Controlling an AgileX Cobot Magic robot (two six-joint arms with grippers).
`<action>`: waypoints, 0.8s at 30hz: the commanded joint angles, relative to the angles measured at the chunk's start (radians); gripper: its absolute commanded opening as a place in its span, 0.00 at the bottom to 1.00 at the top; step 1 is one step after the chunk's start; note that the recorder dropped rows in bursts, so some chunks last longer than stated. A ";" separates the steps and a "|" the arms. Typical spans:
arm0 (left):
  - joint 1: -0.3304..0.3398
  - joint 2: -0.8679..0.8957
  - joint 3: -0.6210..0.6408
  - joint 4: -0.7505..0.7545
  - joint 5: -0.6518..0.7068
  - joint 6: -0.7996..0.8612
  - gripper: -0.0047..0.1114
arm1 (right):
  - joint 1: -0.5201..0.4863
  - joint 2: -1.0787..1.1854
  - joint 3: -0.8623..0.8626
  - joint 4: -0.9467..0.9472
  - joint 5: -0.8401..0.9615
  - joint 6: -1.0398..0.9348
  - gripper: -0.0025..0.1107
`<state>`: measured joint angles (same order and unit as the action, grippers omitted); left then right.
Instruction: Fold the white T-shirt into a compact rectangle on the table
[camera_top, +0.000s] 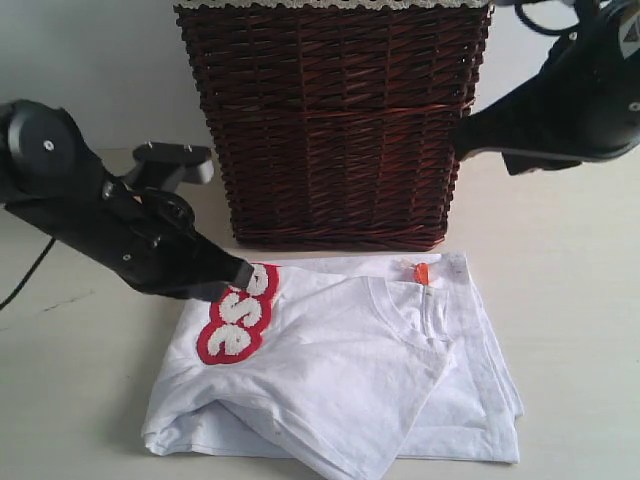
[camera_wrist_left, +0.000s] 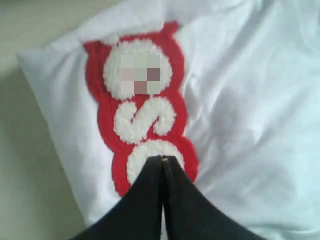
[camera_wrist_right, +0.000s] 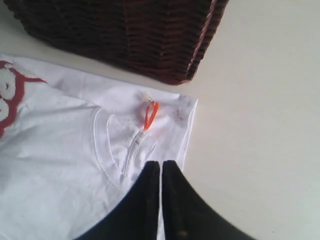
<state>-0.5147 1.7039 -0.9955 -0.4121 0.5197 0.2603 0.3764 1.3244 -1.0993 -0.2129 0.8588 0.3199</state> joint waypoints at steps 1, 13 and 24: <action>0.017 -0.077 0.001 0.002 -0.013 -0.006 0.20 | -0.004 0.106 0.042 0.028 -0.019 -0.022 0.15; 0.017 -0.088 0.004 -0.032 0.009 -0.008 0.32 | -0.011 0.503 0.056 -0.045 -0.290 0.125 0.44; 0.017 -0.955 0.423 -0.047 -0.598 0.017 0.04 | -0.056 0.446 0.054 -0.056 -0.313 0.125 0.52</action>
<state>-0.4993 0.8533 -0.6392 -0.4497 -0.0260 0.2734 0.3255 1.7848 -1.0445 -0.2643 0.5542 0.4404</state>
